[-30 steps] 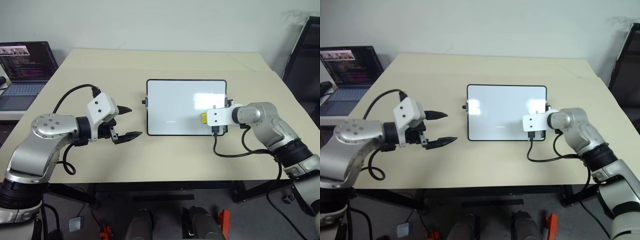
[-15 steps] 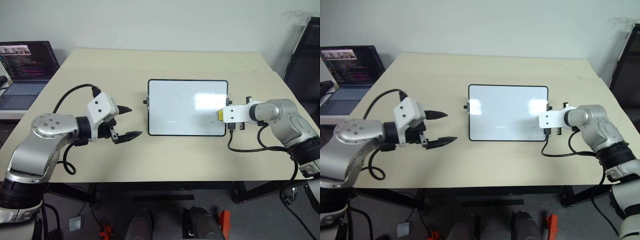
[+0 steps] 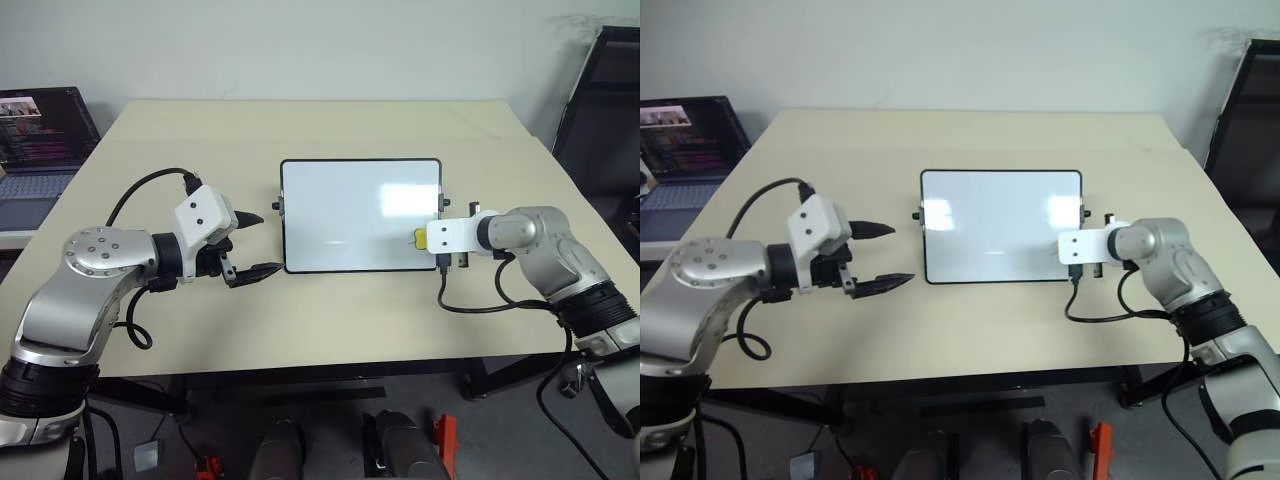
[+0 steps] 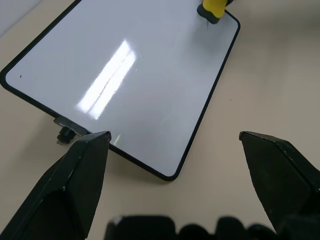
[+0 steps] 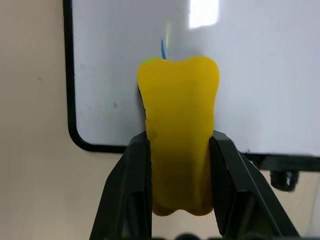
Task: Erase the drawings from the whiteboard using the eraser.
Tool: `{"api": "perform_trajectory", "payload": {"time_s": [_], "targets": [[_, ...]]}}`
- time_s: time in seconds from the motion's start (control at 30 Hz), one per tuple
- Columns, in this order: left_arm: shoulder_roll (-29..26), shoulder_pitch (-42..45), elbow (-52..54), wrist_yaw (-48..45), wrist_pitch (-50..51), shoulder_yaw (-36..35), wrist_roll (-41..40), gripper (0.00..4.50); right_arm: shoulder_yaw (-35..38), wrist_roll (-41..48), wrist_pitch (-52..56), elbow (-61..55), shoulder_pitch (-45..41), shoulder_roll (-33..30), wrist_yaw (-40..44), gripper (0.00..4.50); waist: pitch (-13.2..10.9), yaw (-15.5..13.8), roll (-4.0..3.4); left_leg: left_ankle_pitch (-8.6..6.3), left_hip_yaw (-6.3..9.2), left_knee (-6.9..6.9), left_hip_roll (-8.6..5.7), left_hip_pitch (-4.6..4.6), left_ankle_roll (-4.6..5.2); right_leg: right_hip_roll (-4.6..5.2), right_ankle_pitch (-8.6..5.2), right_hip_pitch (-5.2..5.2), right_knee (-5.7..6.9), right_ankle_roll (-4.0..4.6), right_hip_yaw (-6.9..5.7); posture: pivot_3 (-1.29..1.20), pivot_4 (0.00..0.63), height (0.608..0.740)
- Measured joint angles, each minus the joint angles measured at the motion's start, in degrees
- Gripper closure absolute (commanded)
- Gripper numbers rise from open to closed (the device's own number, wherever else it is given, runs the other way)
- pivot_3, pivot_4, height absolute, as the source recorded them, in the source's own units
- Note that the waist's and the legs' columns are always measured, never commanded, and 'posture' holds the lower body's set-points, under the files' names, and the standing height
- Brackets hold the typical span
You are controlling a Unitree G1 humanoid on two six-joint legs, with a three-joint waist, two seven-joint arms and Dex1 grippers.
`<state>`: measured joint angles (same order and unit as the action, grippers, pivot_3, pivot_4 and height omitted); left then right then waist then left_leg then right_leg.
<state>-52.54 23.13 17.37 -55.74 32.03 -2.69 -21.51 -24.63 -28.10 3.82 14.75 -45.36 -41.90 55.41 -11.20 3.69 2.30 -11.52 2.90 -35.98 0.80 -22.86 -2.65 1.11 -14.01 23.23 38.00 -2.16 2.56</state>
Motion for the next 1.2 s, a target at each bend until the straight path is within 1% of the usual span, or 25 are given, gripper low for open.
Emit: {"api": "perform_trajectory", "payload": {"time_s": [0.37, 0.5, 0.57, 0.63, 0.7, 0.77, 0.87, 0.93, 1.0, 1.07, 1.2], "targets": [[0.0, -0.1, 0.1, 0.1, 0.0, 0.0, 0.0, 0.00, -1.4, -1.2, 3.0, -2.7, -0.1, 6.4, 1.1, 3.38, 0.0, 0.0, 0.00, 0.00, 0.02, 0.01, -0.01, -0.01, 0.00, 0.00, 0.00, 0.01, 0.00, 0.01, -0.01, 0.00, 0.150, 0.740], [0.0, 0.0, 0.0, 0.1, 0.0, 0.0, 0.0, 0.00, -0.6, 0.8, 3.9, -3.1, 0.0, 6.2, 2.9, 3.38, 0.0, -0.4, -0.02, 0.00, 0.02, 0.02, -0.02, -0.07, 0.00, 0.01, -0.01, 0.03, -0.04, 0.00, -0.02, 0.00, 0.150, 0.740], [0.0, 0.0, 0.0, 0.1, 0.0, 0.0, 0.0, 0.00, 1.3, 3.8, 4.5, -3.1, 0.9, 6.0, 4.4, 3.38, 0.0, -0.5, -0.02, -0.01, 0.03, 0.05, -0.03, -0.09, 0.00, 0.02, 0.00, 0.04, -0.05, -0.03, -0.03, 0.00, 0.150, 0.740], [0.0, 0.0, 0.0, 0.1, 0.0, -0.1, -0.2, 0.00, 5.7, 11.3, 7.6, -4.9, 2.7, 6.0, 7.7, 3.38, -0.1, -0.7, -0.05, -0.01, 0.05, 0.11, -0.02, -0.13, 0.00, 0.02, 0.06, 0.06, -0.05, -0.17, -0.06, 0.00, 0.150, 0.740], [0.1, 0.1, 0.1, 0.0, 0.4, -0.1, -0.9, 0.00, 13.6, 21.5, 13.3, -9.1, 3.4, 5.8, 11.1, 3.39, -0.3, -0.9, -0.26, -0.01, 0.09, 0.12, -0.04, -0.20, 0.00, 0.03, 0.11, 0.12, -0.06, -0.27, -0.07, 0.00, 0.150, 0.740], [0.2, 0.7, 0.1, -0.1, 1.1, -0.1, -1.6, 0.00, 20.7, 28.1, 16.6, -11.3, 2.4, 3.5, 12.2, 3.39, -0.3, -1.1, -0.28, -0.03, 0.12, 0.14, -0.04, -0.19, 0.01, 0.04, 0.09, 0.10, -0.07, -0.28, -0.11, 0.00, 0.150, 0.740], [2.0, 3.1, 0.0, 0.0, 1.6, 0.2, -2.7, 0.00, 28.4, 32.5, 19.4, -7.8, 1.0, 0.2, 10.0, 3.39, -0.3, -1.7, -0.22, -0.03, 0.12, 0.13, -0.04, -0.15, 0.01, 0.04, 0.09, 0.02, -0.16, -0.27, -0.15, 0.00, 0.150, 0.740], [4.3, 5.7, 0.0, 0.2, 2.3, 1.7, -2.8, 0.00, 31.5, 33.4, 19.8, -1.2, 1.1, -0.8, 6.4, 3.39, -0.3, -1.9, -0.20, -0.03, 0.06, 0.10, -0.06, -0.14, 0.01, 0.05, -0.01, -0.02, -0.20, -0.08, -0.10, 0.00, 0.150, 0.740], [7.7, 7.5, -0.1, 0.8, 2.8, 4.0, -2.8, 0.00, 32.2, 32.6, 19.9, 4.7, 2.0, -1.6, 2.5, 3.39, -0.3, -1.9, -0.20, -0.03, 0.01, 0.09, -0.11, -0.15, 0.01, 0.09, -0.01, -0.02, -0.21, -0.08, -0.04, 0.00, 0.150, 0.740], [11.8, 8.6, -0.1, 1.4, 2.9, 7.4, -2.9, 0.00, 32.1, 31.2, 20.7, 9.5, 3.4, -2.3, -1.5, 3.39, -0.3, -2.0, -0.20, -0.03, -0.02, 0.11, -0.13, -0.19, 0.01, 0.10, 0.15, 0.01, -0.24, -0.36, 0.00, 0.00, 0.150, 0.740], [18.0, 10.6, -0.8, 2.0, 2.9, 12.8, -2.3, 0.00, 32.1, 30.1, 23.1, 14.3, 4.6, -2.3, -7.1, 3.39, -0.3, -1.5, -0.26, -0.03, -0.06, 0.14, -0.10, -0.19, 0.01, 0.04, 0.14, 0.09, -0.18, -0.34, 0.08, 0.00, 0.150, 0.740]]}}
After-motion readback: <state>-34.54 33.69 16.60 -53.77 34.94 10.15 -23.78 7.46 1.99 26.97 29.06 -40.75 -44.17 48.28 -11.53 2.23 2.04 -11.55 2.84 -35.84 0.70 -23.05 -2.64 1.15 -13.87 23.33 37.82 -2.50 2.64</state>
